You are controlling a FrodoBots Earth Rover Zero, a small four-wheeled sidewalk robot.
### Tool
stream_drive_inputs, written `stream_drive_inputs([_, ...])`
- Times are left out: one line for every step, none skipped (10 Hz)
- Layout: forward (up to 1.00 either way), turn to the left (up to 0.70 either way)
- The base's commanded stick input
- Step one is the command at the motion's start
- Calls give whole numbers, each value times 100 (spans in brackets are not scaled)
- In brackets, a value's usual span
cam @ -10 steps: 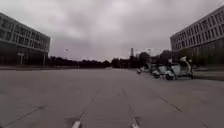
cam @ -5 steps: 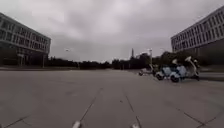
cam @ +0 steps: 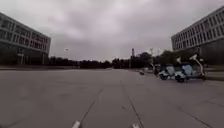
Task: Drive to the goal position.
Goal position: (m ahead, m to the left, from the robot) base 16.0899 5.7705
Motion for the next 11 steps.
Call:
stream_drive_inputs([70, 0])
stream_drive_inputs([70, -10])
stream_drive_inputs([70, -8])
stream_drive_inputs([70, 0])
stream_drive_inputs([70, 0])
stream_drive_inputs([70, 0])
stream_drive_inputs([70, 0])
stream_drive_inputs([70, 0])
stream_drive_inputs([70, 0])
stream_drive_inputs([70, 0])
stream_drive_inputs([70, 0])
